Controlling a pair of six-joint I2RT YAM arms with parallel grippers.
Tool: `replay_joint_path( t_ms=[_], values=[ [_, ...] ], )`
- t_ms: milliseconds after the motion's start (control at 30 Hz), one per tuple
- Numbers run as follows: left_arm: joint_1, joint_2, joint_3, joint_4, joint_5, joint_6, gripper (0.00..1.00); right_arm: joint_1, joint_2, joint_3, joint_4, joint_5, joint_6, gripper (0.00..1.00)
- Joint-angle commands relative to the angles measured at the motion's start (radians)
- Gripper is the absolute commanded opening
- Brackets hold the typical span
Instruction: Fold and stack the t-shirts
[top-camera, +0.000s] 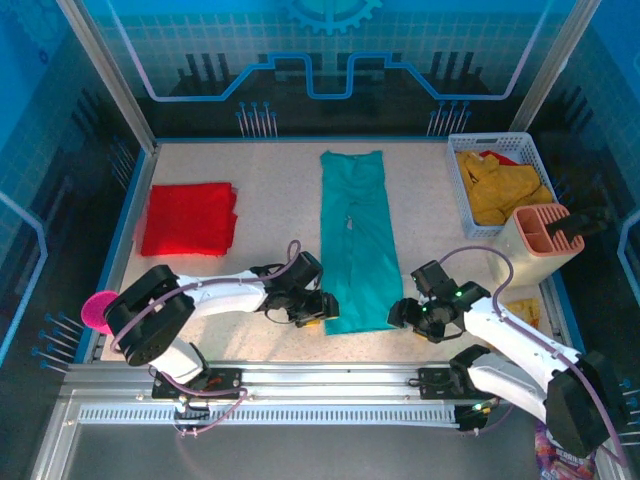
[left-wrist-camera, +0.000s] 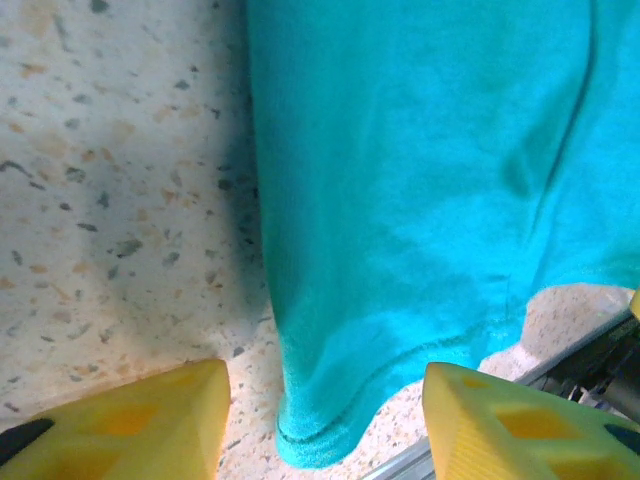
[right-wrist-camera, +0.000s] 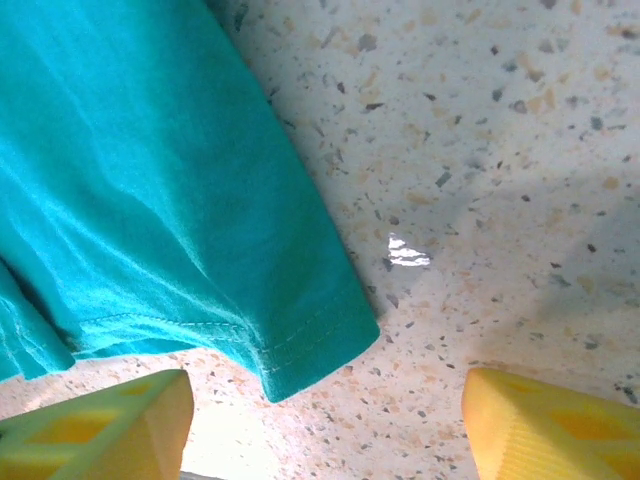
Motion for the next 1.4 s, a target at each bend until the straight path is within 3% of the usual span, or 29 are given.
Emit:
replay_joint_path(
  t_ms=[0,167,300,667,767,900,1000,1067,1200,1367],
  values=[
    [-0.007,-0.018,-0.005,-0.025,0.032,0.018,0.54,-0.007,0.023,0.014,0.024,-0.001,-0.047,0.72],
    [-0.022,0.037,-0.028,0.050,0.059,-0.013,0.50,-0.008,0.120,0.012,0.144,-0.002,-0.130,0.58],
    [-0.044,0.080,-0.038,0.110,0.055,-0.047,0.46,-0.008,0.112,-0.011,0.179,0.001,-0.139,0.45],
    [-0.059,0.075,-0.063,0.130,0.015,-0.081,0.19,-0.004,0.042,-0.052,0.171,-0.025,-0.127,0.03],
    [-0.062,0.068,-0.063,0.114,0.018,-0.074,0.12,-0.003,0.012,-0.057,0.122,-0.026,-0.097,0.00],
    [-0.063,0.054,-0.065,0.096,0.021,-0.064,0.12,-0.001,-0.021,-0.055,0.066,-0.017,-0.072,0.00],
    [-0.063,0.036,-0.069,0.093,0.034,-0.061,0.17,0.000,-0.038,-0.033,-0.006,0.010,-0.076,0.17],
    [-0.064,0.026,-0.075,0.089,0.058,-0.049,0.33,0.000,-0.041,-0.021,-0.031,-0.004,-0.098,0.50],
    [-0.066,0.018,-0.082,0.079,0.084,-0.036,0.49,-0.004,-0.043,0.001,-0.056,0.011,-0.111,0.71],
    [-0.072,0.038,-0.085,0.100,0.076,-0.052,0.48,-0.027,-0.003,0.013,-0.005,0.015,-0.113,0.73]
  ],
)
